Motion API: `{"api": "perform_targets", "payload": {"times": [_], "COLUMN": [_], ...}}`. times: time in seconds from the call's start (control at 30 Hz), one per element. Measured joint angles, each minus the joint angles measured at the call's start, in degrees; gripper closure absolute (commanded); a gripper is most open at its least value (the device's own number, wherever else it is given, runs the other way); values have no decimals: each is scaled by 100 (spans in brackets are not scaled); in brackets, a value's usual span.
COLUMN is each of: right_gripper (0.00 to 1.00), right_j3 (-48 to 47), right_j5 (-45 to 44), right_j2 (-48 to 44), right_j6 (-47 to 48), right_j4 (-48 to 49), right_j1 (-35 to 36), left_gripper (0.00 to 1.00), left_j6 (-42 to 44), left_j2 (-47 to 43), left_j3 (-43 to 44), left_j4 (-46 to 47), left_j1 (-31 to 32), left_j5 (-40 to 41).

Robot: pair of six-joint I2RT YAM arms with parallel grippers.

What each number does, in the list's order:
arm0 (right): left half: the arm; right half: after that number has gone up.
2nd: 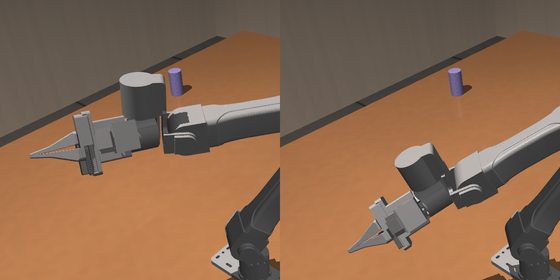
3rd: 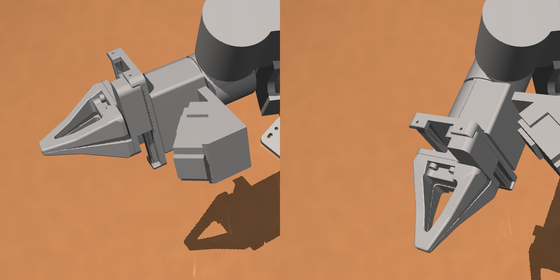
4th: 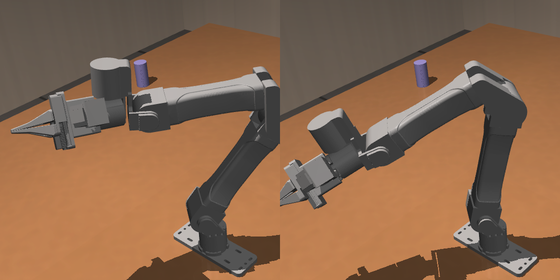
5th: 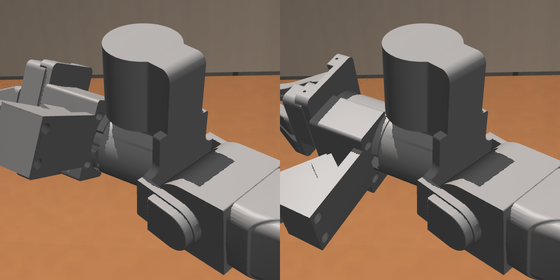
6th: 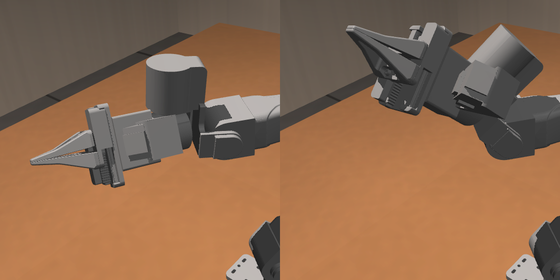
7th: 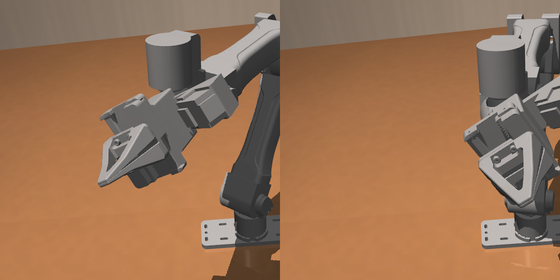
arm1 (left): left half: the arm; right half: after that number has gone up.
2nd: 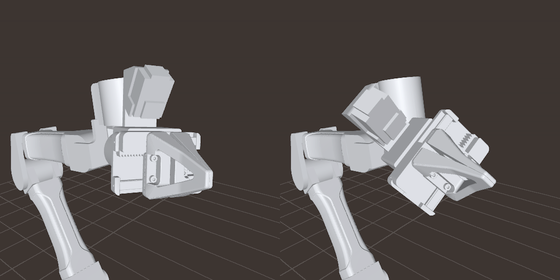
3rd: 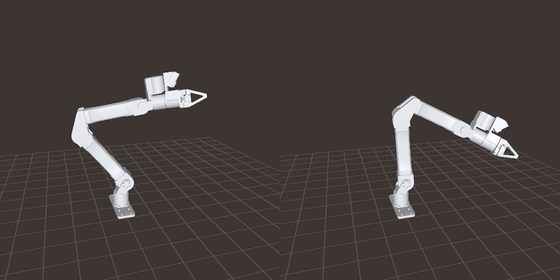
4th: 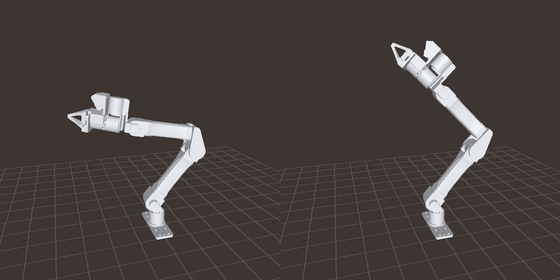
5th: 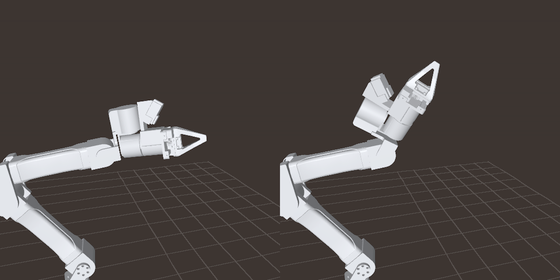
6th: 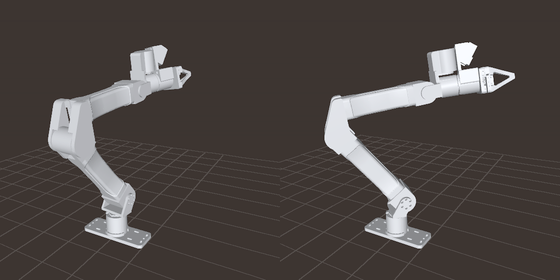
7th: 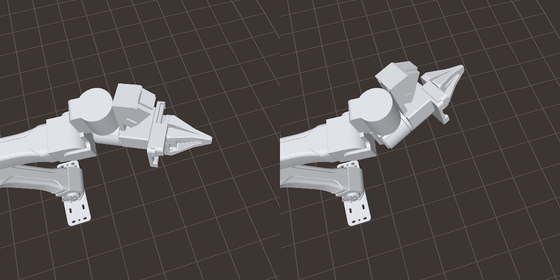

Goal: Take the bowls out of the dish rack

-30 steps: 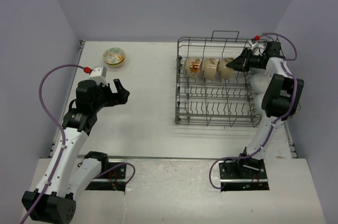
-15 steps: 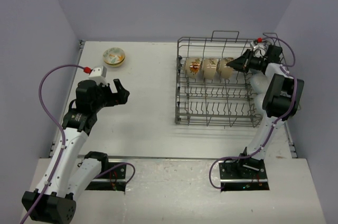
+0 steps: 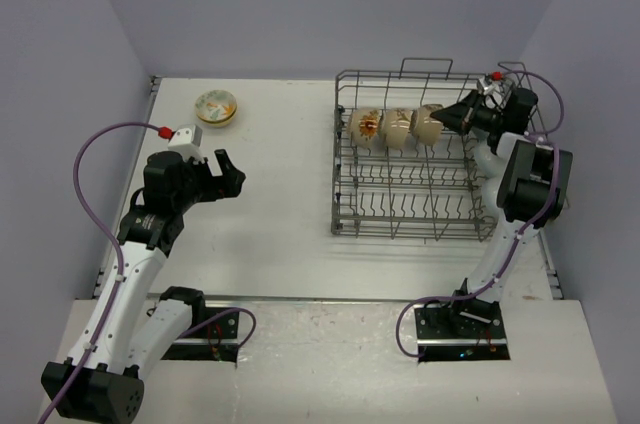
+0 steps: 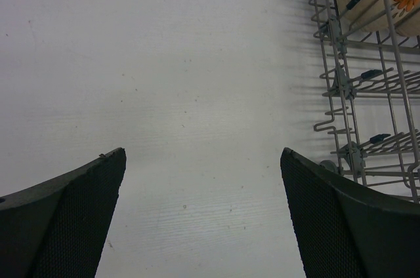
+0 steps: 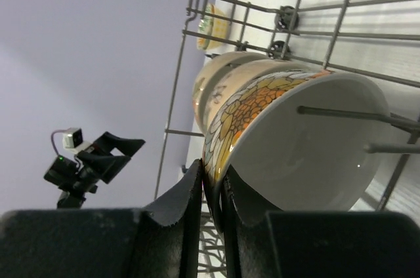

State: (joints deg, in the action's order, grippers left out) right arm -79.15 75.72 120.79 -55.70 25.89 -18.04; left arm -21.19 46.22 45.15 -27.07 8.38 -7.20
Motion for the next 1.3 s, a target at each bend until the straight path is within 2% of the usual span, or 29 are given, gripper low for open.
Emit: {"api": "perform_targets", "payload": {"times": [0.13, 0.27, 0.5, 0.7, 0.9, 1.17, 1.23, 1.3], "right_gripper": [100, 100, 100, 100, 100, 100, 100, 100], "right_j3": [7, -146, -153, -98, 273, 1071, 1344, 1633], "right_j5": [428, 761, 973, 1082, 1086, 920, 846, 732], "right_j2": [-55, -260, -334, -503, -975, -1637, -1958, -2470], "right_j6": [-1346, -2100, -2675, -3545, -3257, -3152, -2914, -2312], "right_j4": [1572, 2723, 3480, 4339, 4310, 4559, 4503, 3919], "right_j1": [-31, -35, -76, -46, 260, 1080, 1320, 1659], "left_gripper": [0, 0, 0, 0, 0, 0, 0, 0], "left_j6": [0, 0, 0, 0, -2, -20, -26, -39], "left_j2": [0, 0, -2, -2, 20, 94, 149, 247], "left_j3": [0, 0, 0, 0, 0, 4, 50, 243], "left_j4": [0, 2, 2, 2, 2, -4, -59, -208], "left_j1": [0, 0, 0, 0, 0, 0, 0, 0], "left_j5": [0, 0, 2, 20, 92, 232, 269, 293]}}
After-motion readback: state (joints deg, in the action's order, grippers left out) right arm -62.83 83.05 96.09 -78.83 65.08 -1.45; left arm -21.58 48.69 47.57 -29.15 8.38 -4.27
